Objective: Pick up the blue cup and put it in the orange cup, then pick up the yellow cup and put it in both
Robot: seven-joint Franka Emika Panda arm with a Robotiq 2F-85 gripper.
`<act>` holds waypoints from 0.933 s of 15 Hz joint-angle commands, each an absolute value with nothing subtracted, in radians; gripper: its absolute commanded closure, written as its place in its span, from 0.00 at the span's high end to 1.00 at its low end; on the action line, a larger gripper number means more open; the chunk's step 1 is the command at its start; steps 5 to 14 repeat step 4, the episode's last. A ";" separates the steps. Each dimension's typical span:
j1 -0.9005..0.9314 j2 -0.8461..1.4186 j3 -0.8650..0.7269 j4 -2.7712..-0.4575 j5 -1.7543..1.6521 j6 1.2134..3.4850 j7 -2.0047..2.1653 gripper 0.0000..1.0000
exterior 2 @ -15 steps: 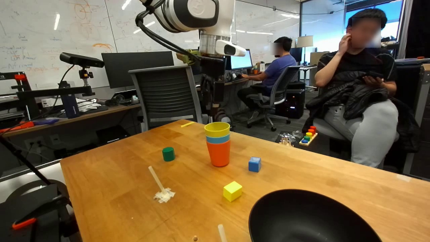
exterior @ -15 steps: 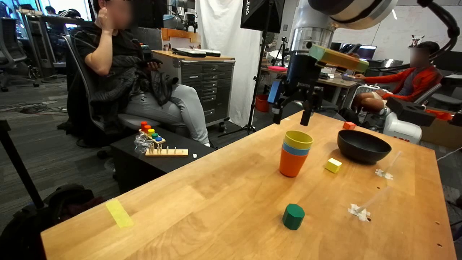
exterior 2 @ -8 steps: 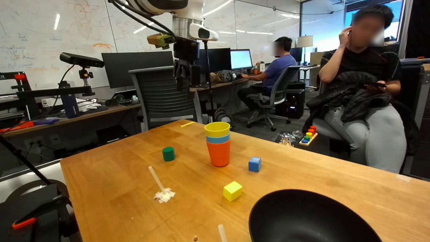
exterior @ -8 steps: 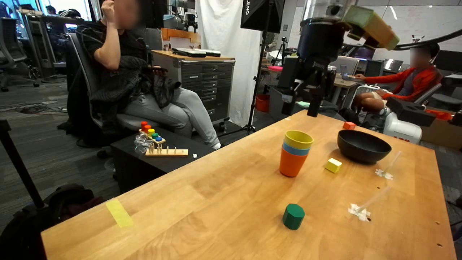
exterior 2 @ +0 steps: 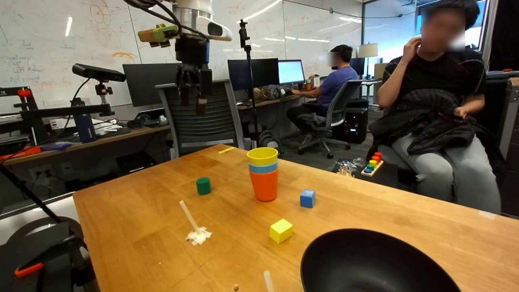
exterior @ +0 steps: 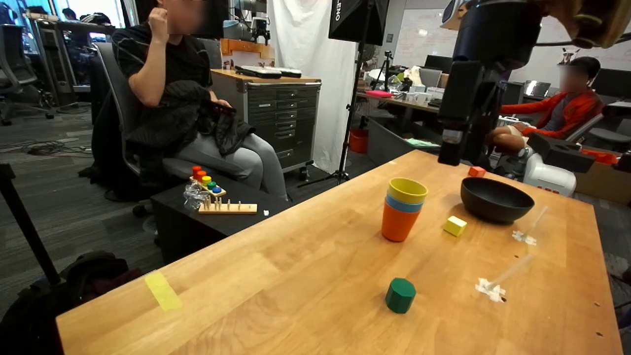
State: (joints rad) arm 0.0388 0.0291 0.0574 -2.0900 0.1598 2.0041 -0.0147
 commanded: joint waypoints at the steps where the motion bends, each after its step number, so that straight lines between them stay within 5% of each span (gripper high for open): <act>1: 0.042 0.034 0.054 -2.087 0.159 2.002 -0.014 1.00; 14: 0.041 0.049 0.053 -2.085 0.160 2.003 -0.015 1.00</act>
